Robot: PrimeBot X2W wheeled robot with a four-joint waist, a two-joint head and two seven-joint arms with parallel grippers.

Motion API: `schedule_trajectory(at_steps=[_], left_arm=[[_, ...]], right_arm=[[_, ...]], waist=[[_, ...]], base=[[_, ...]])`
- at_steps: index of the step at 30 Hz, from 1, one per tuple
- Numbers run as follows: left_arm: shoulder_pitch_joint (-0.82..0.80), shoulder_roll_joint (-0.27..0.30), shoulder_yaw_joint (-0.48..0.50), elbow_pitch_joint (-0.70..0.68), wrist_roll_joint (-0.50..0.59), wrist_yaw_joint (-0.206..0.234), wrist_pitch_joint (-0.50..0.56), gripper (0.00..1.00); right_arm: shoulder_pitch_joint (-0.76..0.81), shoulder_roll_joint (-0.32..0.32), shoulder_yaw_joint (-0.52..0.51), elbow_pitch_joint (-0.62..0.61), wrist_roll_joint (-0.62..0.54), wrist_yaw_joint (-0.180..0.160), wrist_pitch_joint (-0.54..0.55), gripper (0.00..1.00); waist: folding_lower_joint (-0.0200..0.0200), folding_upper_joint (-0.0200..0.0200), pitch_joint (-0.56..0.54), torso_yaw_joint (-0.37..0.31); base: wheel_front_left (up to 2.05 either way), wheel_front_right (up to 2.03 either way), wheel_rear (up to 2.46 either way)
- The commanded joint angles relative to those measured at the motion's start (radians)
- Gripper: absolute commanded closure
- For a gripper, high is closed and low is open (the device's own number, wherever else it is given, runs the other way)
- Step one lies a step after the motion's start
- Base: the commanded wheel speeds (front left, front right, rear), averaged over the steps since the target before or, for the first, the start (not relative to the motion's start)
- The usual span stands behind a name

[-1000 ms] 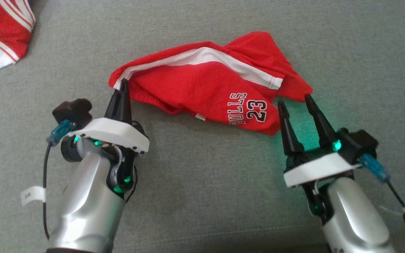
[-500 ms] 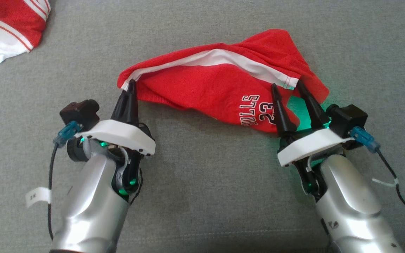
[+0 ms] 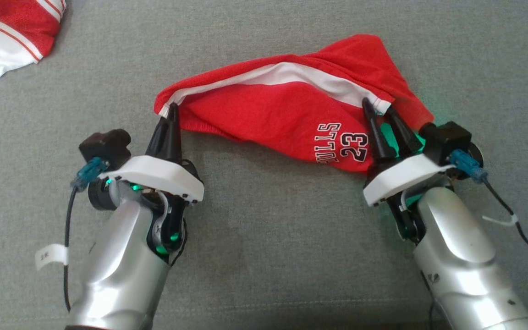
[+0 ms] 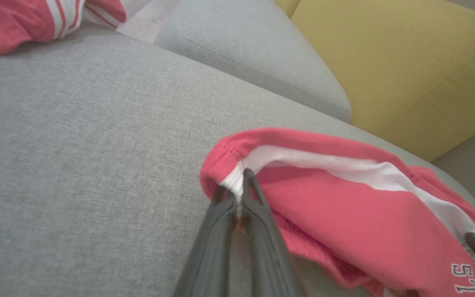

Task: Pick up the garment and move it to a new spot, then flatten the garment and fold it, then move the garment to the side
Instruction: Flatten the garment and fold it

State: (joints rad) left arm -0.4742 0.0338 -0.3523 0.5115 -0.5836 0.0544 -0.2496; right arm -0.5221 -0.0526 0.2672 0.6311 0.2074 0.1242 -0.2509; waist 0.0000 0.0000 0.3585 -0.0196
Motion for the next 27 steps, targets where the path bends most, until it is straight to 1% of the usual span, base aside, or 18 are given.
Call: schedule_trajectory(at_steps=[1,3,4,5,6,10,14,20,24,25,27], left_arm=[[-0.009,0.016,0.02,-0.034,-0.004,0.005,-0.012,1.0],[-0.01,0.016,0.02,-0.037,-0.004,0.005,-0.012,1.0],[-0.011,0.016,0.02,-0.039,-0.004,0.005,-0.012,1.0],[-0.011,0.016,0.022,-0.042,-0.003,0.005,-0.012,1.0],[-0.011,0.016,0.024,-0.046,-0.002,0.004,-0.012,1.0],[-0.005,0.016,0.041,-0.069,0.008,-0.001,-0.012,1.0],[0.013,0.016,0.066,-0.106,0.027,-0.013,-0.012,1.0],[0.061,0.017,0.104,-0.202,0.058,-0.049,-0.012,1.0],[0.1,0.023,0.112,-0.292,0.071,-0.065,-0.012,1.0],[0.1,0.023,0.112,-0.292,0.071,-0.065,-0.012,1.0],[0.118,0.036,0.107,-0.343,0.079,-0.068,-0.011,1.0]], right_arm=[[-0.028,0.002,0.012,-0.021,-0.012,0.007,-0.011,0.68],[-0.036,0.002,0.008,-0.01,-0.034,0.007,-0.011,0.78],[-0.04,0.002,0.007,-0.004,-0.047,0.007,-0.011,0.84],[-0.042,0.002,0.006,0.0,-0.059,0.007,-0.011,0.95],[-0.043,0.002,0.003,0.0,-0.067,0.007,-0.011,1.0],[-0.032,0.002,-0.011,-0.026,-0.081,0.007,-0.011,1.0],[0.005,0.002,-0.02,-0.099,-0.076,0.007,-0.011,1.0],[0.092,0.0,-0.038,-0.263,-0.074,0.007,-0.011,1.0],[0.154,-0.032,-0.025,-0.373,-0.058,0.007,-0.01,1.0],[0.154,-0.032,-0.025,-0.373,-0.058,0.007,-0.01,1.0],[0.183,-0.049,-0.022,-0.44,-0.033,0.007,-0.005,1.0]], waist=[[0.0,0.0,0.001,0.001],[0.0,0.0,0.002,0.002],[0.0,0.0,0.002,0.003],[0.0,0.0,0.002,0.004],[0.0,0.0,0.001,0.005],[0.0,0.0,-0.012,0.006],[0.0,0.0,-0.04,0.001],[0.0,0.0,-0.107,-0.02],[0.0,0.0,-0.168,-0.035],[0.0,0.0,-0.168,-0.035],[0.0,0.0,-0.204,-0.041]], base=[[0.0,0.0,0.0],[0.0,0.0,0.0],[0.0,0.0,0.0],[0.0,0.0,0.0],[0.0,0.0,0.0],[0.0,0.0,0.0],[0.0,0.0,0.0],[0.0,0.0,0.0],[0.0,0.0,0.0],[0.0,0.0,0.0],[0.0,0.0,0.0]])
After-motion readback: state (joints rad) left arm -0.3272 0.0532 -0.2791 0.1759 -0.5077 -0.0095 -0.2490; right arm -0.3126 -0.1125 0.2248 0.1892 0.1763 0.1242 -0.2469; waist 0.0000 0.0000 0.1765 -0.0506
